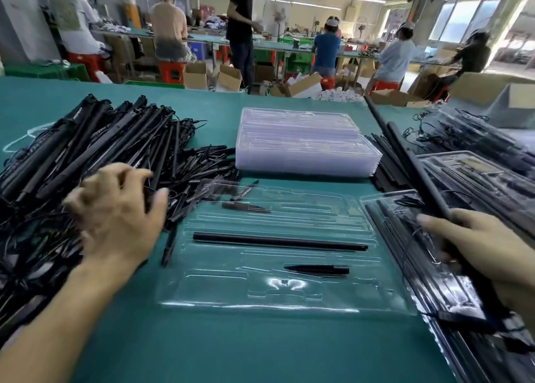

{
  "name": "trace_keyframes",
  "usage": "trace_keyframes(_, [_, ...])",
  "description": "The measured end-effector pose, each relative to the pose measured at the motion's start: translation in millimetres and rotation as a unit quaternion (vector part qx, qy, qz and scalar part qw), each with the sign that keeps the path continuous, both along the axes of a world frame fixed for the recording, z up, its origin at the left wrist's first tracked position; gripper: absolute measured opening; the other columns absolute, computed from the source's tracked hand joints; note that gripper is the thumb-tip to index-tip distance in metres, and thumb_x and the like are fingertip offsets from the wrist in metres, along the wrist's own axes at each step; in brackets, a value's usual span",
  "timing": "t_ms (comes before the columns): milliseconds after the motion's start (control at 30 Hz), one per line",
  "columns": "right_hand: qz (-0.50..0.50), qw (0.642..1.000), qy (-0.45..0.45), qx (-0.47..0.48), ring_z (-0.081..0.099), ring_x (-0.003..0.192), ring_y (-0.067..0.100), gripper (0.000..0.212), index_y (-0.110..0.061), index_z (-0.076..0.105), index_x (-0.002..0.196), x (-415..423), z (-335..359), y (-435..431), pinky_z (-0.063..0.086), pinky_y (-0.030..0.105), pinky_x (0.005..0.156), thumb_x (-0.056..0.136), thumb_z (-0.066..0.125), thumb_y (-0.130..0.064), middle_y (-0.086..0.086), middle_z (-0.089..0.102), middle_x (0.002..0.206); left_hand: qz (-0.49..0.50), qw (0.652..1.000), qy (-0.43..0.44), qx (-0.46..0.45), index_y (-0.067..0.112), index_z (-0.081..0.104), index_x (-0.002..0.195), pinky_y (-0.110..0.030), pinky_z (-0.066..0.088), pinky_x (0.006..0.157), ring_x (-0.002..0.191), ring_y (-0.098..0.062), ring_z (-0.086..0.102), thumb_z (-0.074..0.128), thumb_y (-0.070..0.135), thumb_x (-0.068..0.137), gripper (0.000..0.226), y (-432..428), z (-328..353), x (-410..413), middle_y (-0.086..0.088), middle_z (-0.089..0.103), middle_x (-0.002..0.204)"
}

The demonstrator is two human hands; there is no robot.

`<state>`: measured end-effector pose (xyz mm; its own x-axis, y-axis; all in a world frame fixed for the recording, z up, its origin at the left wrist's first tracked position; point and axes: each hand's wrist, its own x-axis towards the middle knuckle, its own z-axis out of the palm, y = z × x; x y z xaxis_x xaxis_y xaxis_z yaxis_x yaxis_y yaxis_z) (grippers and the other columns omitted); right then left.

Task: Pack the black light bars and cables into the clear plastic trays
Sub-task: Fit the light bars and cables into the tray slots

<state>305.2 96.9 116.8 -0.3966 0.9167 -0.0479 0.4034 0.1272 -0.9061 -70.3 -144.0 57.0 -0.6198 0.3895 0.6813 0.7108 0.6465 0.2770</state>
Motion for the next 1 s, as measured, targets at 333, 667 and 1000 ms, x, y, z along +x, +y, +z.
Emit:
trace_keyframes(333, [-0.033, 0.993, 0.110, 0.020, 0.068, 0.083, 0.023, 0.013, -0.013, 0.061, 0.103, -53, -47, -58, 0.053, 0.044, 0.077, 0.092, 0.056, -0.007, 0.010, 0.071, 0.092, -0.437, 0.667, -0.600, 0.062, 0.041, 0.059, 0.100, -0.037, 0.057, 0.086, 0.094, -0.005, 0.068, 0.063, 0.068, 0.070, 0.040, 109, 17, 221, 0.016, 0.069, 0.098])
trace_keyframes(667, [-0.101, 0.965, 0.125, 0.209, 0.061, 0.065, 0.004, 0.007, -0.026, 0.063, 0.084, -29, -35, -29, 0.049, 0.030, 0.061, 0.091, 0.065, -0.028, -0.010, 0.068, 0.079, -0.415, 0.548, -0.685, 0.242, 0.016, 0.050, 0.102, -0.037, 0.060, 0.068, 0.088, -0.017, 0.068, 0.046, 0.026, 0.105, 0.012, 130, 10, 224, -0.005, 0.065, 0.101])
trace_keyframes(1000, [-0.372, 0.885, 0.077, 0.269, 0.061, 0.079, 0.027, 0.025, -0.032, 0.054, 0.083, 27, 9, 93, 0.053, 0.046, 0.080, 0.074, 0.051, -0.055, -0.001, 0.062, 0.087, -0.403, 0.519, -0.601, 0.456, 0.039, 0.047, 0.077, -0.045, 0.061, 0.068, 0.077, -0.019, 0.072, 0.043, 0.031, 0.105, 0.029, 133, 27, 229, 0.007, 0.061, 0.085])
